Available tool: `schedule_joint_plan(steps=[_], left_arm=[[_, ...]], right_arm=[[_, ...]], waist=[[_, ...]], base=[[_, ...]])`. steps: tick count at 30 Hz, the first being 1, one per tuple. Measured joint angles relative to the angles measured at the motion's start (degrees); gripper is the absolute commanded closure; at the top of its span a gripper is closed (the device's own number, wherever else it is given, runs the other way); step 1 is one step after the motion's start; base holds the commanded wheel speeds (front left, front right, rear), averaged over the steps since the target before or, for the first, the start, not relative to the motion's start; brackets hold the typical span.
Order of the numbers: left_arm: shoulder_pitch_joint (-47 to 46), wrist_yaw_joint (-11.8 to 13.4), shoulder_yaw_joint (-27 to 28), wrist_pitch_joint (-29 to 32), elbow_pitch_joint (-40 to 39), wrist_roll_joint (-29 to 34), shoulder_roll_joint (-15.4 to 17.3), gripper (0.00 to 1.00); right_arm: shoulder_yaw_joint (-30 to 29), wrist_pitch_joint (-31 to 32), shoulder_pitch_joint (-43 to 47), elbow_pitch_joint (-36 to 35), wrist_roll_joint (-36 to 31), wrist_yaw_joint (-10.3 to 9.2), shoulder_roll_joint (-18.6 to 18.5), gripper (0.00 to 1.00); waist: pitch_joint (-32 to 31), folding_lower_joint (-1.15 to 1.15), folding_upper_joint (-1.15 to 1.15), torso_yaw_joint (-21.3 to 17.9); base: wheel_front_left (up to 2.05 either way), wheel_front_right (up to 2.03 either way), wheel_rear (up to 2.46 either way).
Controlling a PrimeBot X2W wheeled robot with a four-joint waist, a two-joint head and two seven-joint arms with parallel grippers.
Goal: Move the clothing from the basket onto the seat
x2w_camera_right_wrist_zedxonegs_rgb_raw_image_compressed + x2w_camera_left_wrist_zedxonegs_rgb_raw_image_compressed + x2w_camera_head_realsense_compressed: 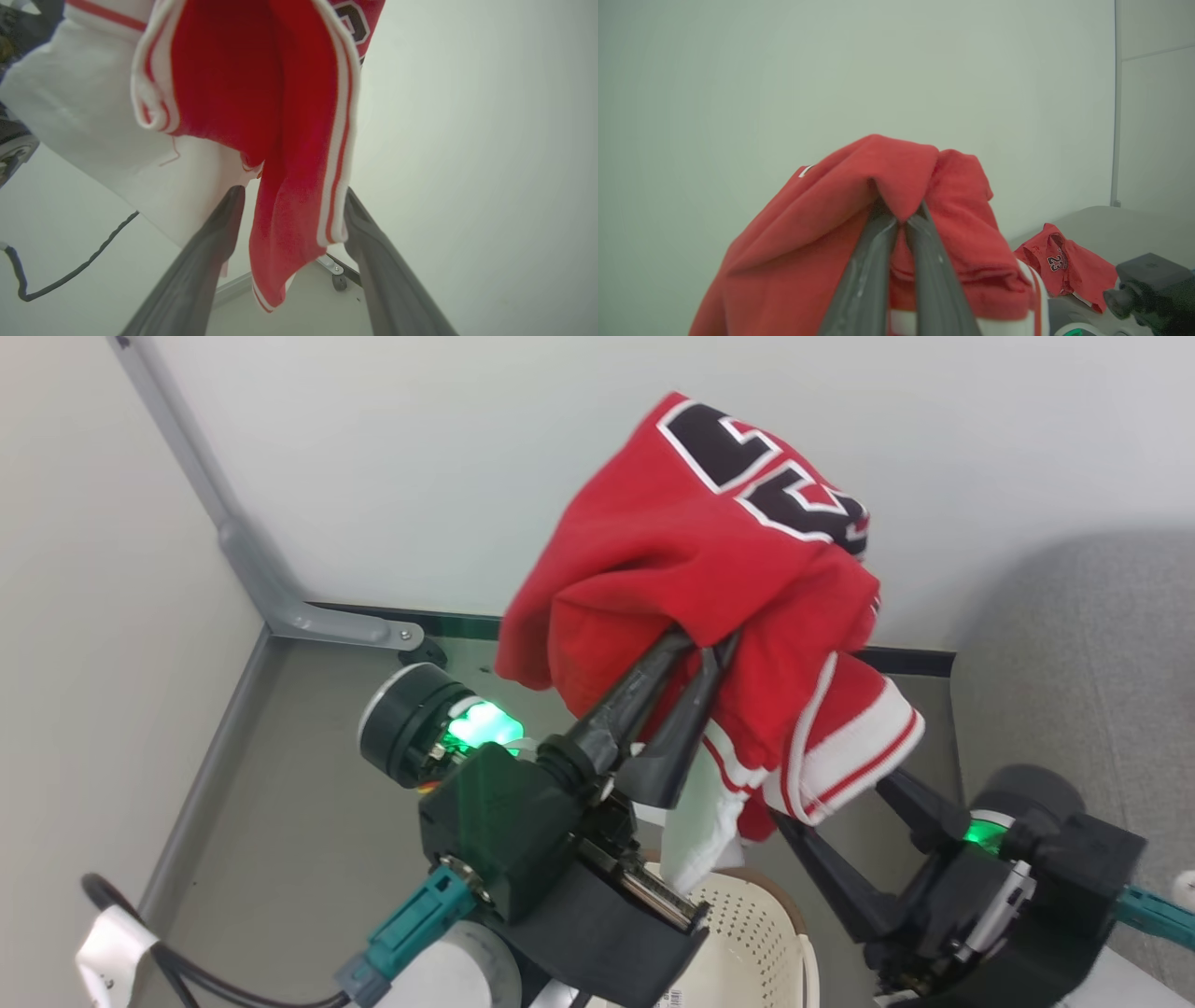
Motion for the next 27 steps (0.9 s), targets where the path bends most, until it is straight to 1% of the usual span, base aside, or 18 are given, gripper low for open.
schedule_joint_plan(steps=[7,8,9,10,20,21,22,24,25,27], left_arm=[[-0.2,-0.3,-1.2,2.2,-0.2,-2.0,0.0,1.0],[-0.2,-0.2,-1.2,2.6,-0.2,-2.2,0.0,1.0],[-0.2,-0.2,-1.1,2.9,-0.3,-2.2,0.0,1.0],[-0.3,-0.2,-1.1,3.1,-0.2,-2.3,0.1,1.0],[-0.2,0.8,-0.2,5.2,-1.2,-2.6,0.0,1.0],[-0.2,1.1,-0.1,5.4,-1.4,-2.6,0.0,0.98],[0.1,1.4,0.1,5.6,-1.7,-2.6,0.1,0.64],[0.4,1.8,0.6,5.6,-2.4,-2.6,0.1,0.19],[0.5,2.2,0.8,5.6,-2.7,-2.6,0.2,0.0],[1.0,2.7,1.3,5.6,-2.8,-1.9,0.4,0.0]], right_arm=[[5.4,0.1,-6.7,3.0,0.1,0.0,3.4,0.0],[5.9,0.1,-7.5,3.4,0.1,0.0,3.8,0.81],[6.4,0.0,-8.2,3.9,0.1,0.0,4.2,0.81],[7.0,0.0,-8.8,4.3,0.1,0.0,4.5,1.0],[9.2,0.0,-11.2,7.3,1.6,0.0,4.4,1.0],[9.2,0.0,-11.2,7.3,1.6,0.0,4.3,1.0],[9.2,0.0,-11.2,7.3,1.8,0.0,4.2,1.0],[9.1,0.0,-11.3,7.6,2.2,0.0,4.1,1.0],[8.9,0.0,-11.3,7.8,2.2,0.0,3.9,1.0],[8.1,0.0,-11.3,8.5,2.8,0.0,3.6,1.0]], waist=[[-0.9,0.01,0.0,2.2],[-1.0,0.01,0.0,2.4],[-1.1,0.01,0.0,2.6],[-1.1,0.01,0.0,2.7],[-1.3,0.01,0.01,2.8],[-1.3,0.01,0.01,2.7],[-1.3,0.01,0.01,2.6],[-1.2,0.01,0.01,2.4],[-1.1,0.01,0.01,2.2],[-1.1,0.01,0.01,1.8]], base=[[0.0,0.0,0.0],[0.0,0.0,0.0],[0.0,0.0,0.0],[0.0,0.0,0.0],[0.0,0.0,0.0],[0.0,0.0,0.0],[0.0,0.0,0.0],[0.0,0.0,0.0],[0.0,0.0,0.0],[0.0,0.0,0.0]])
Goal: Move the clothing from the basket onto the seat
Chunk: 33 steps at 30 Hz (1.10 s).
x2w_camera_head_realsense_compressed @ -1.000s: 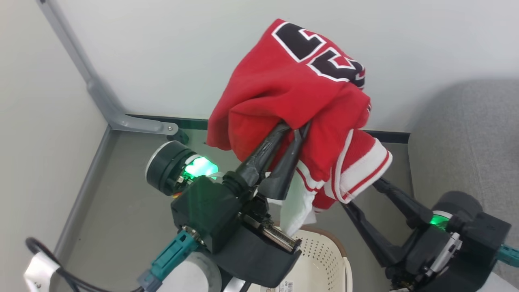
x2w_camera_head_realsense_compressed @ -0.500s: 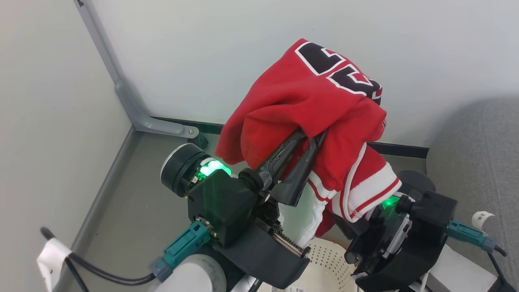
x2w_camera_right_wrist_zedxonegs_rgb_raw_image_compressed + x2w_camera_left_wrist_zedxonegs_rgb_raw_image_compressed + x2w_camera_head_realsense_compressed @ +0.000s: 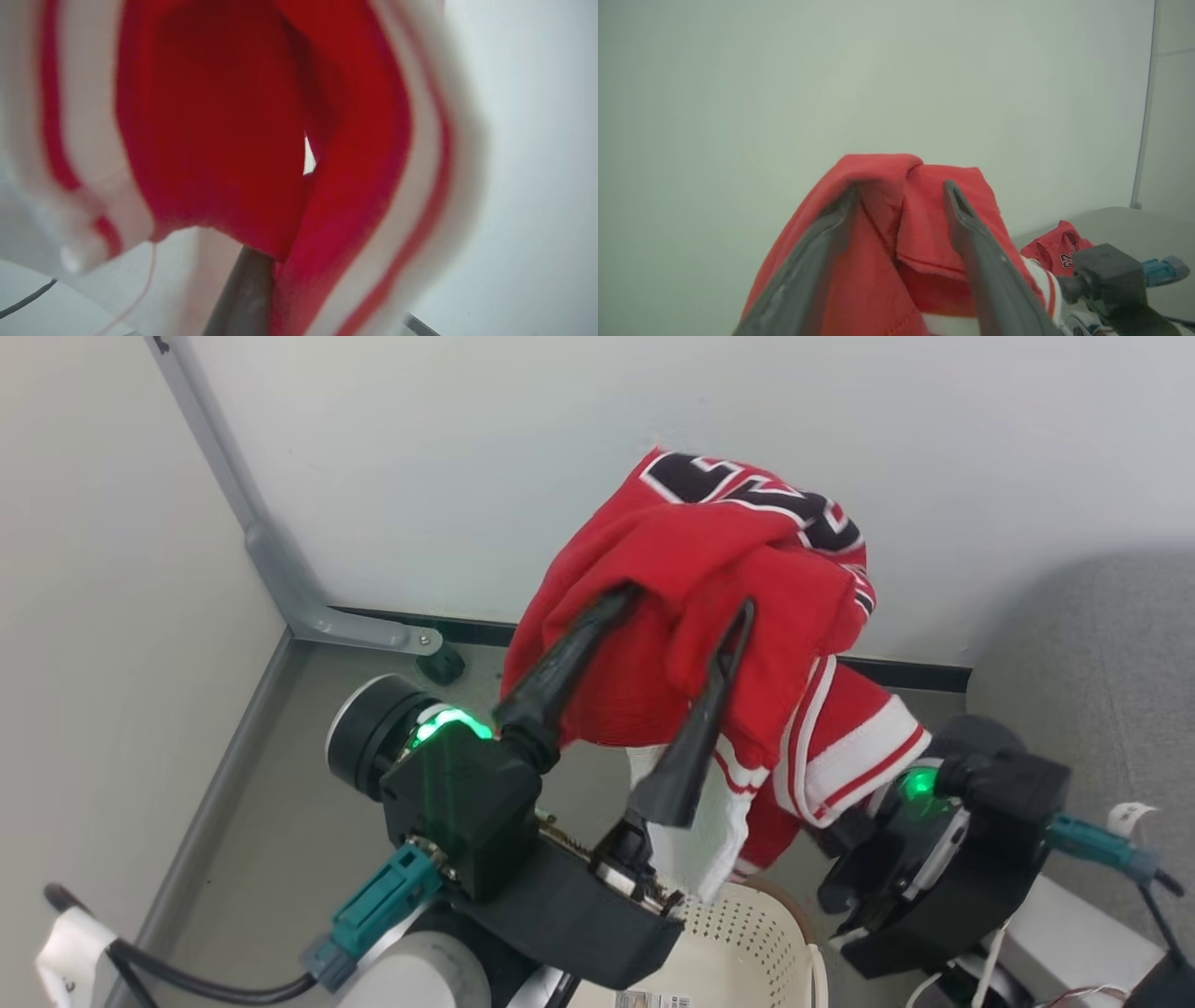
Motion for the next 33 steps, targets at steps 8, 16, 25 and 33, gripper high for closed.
schedule_joint_plan(steps=[8,16,25,33], left_arm=[[6.0,1.5,1.1,-0.1,-1.2,3.5,1.3,0.0],[13.1,2.1,0.0,-0.8,-1.2,7.6,1.6,0.0],[17.0,2.1,-2.8,-2.1,3.3,10.3,1.1,0.0],[18.3,2.6,-5.7,-3.3,6.2,11.0,0.7,0.0]], right_arm=[[-8.2,0.0,0.1,3.0,2.6,-0.01,-2.4,1.0],[-18.2,0.0,1.1,7.6,5.7,-1.47,-7.5,1.0],[-28.8,0.0,2.0,13.7,8.6,-2.02,-12.3,1.0],[-35.7,0.0,1.3,18.5,9.8,-1.99,-16.2,1.0]], waist=[[0.0,0.0,0.0,-1.9],[0.6,0.0,0.0,-3.8],[1.8,0.0,0.0,-6.4],[3.4,0.0,0.0,-8.2]], base=[[0.0,0.0,0.0],[0.0,0.0,0.0],[0.0,0.0,0.0],[0.0,0.0,0.0]])
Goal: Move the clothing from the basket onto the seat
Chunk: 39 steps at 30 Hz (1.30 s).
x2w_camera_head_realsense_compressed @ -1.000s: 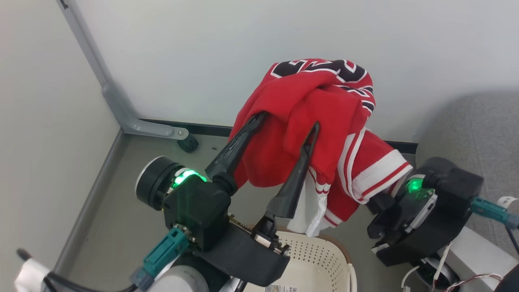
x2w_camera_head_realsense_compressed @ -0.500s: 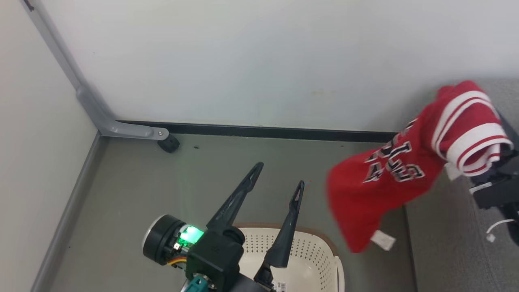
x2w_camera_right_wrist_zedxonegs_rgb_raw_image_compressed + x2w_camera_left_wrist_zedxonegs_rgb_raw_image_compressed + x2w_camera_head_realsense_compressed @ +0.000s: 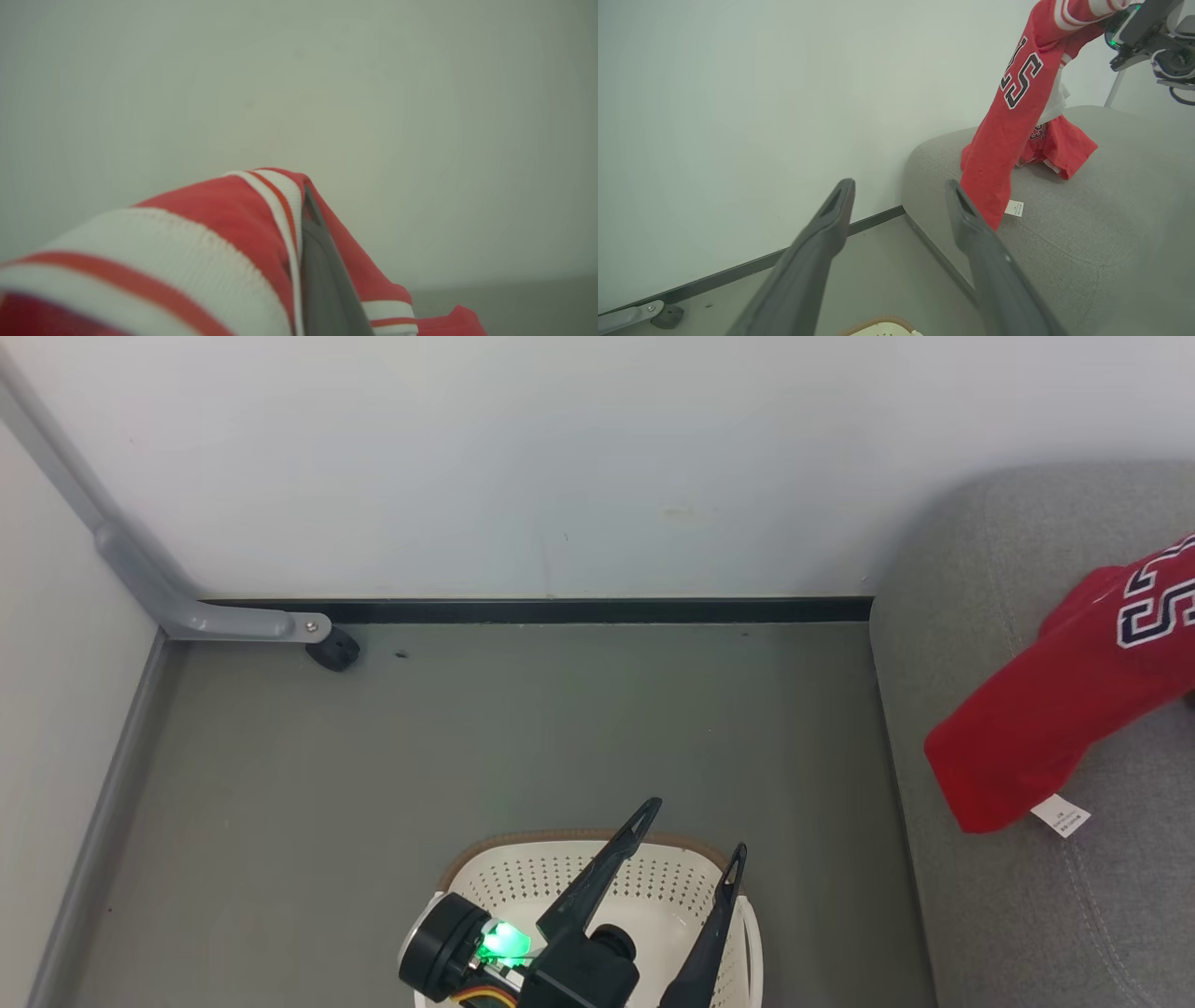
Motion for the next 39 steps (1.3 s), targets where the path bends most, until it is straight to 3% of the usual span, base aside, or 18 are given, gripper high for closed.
schedule_joint_plan(steps=[17,27,39], left_arm=[[-2.6,0.0,-5.5,-4.6,4.2,2.7,-0.2,0.0],[-7.3,0.0,-10.7,-8.0,4.1,2.7,-0.2,0.0],[-12.3,0.0,-9.1,-11.5,6.2,2.8,-0.3,0.0]], right_arm=[[-15.7,0.0,-7.7,11.3,2.2,1.49,-10.1,1.0],[-18.0,0.0,-14.4,21.9,2.6,1.98,-14.3,1.0],[-12.0,0.0,-15.4,28.2,6.3,1.99,-12.1,1.0]], waist=[[7.8,0.0,0.0,-2.2],[14.6,0.01,0.0,-1.7],[21.9,0.01,0.0,0.4]], base=[[0.0,0.0,0.0],[0.0,0.0,0.0],[0.0,0.0,0.0]])
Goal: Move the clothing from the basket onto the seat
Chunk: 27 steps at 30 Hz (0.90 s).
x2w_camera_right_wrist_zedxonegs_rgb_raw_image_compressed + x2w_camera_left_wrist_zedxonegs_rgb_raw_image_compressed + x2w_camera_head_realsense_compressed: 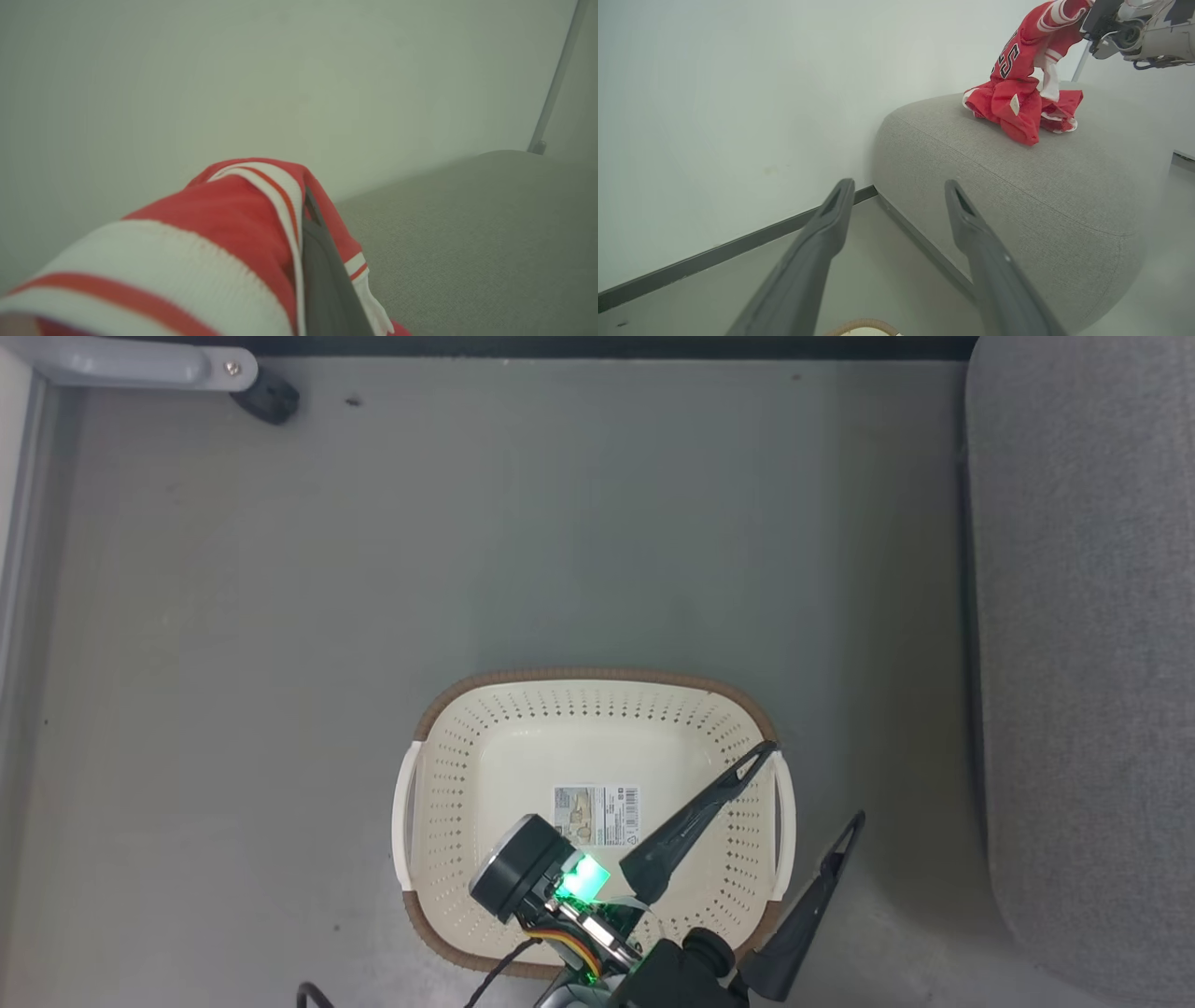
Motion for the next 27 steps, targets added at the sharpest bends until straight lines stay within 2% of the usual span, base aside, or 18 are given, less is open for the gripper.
schedule_joint_plan(steps=[12,13,14,15,27], left_arm=[[-1.1,0.0,0.2,-2.0,1.9,0.0,-0.1,0.0],[-1.1,0.0,0.2,-2.0,2.0,0.0,-0.1,0.0],[-1.1,0.0,0.2,-2.0,2.0,0.0,-0.1,0.0],[-1.2,0.0,0.3,-2.2,2.2,-0.1,-0.1,0.0],[-1.4,0.0,1.7,-3.8,5.6,-1.1,-0.1,0.0]], right_arm=[[3.9,0.0,-1.5,4.7,3.1,0.0,1.3,1.0],[4.2,0.0,-1.8,4.8,3.3,0.0,1.3,0.67],[4.4,0.0,-2.2,4.8,3.4,0.0,1.3,0.11],[4.7,0.0,-2.4,4.8,3.4,0.0,1.3,0.0],[8.3,0.0,-1.8,4.9,3.4,0.0,3.2,0.0]], waist=[[3.2,0.0,0.0,1.0],[3.2,-0.01,0.0,1.0],[3.2,-0.01,0.0,0.9],[3.3,-0.01,0.0,0.9],[0.8,-0.01,0.0,0.0]], base=[[0.0,0.0,0.0],[0.0,0.0,0.0],[0.0,0.0,0.0],[0.0,0.0,0.0],[0.0,0.0,0.0]])
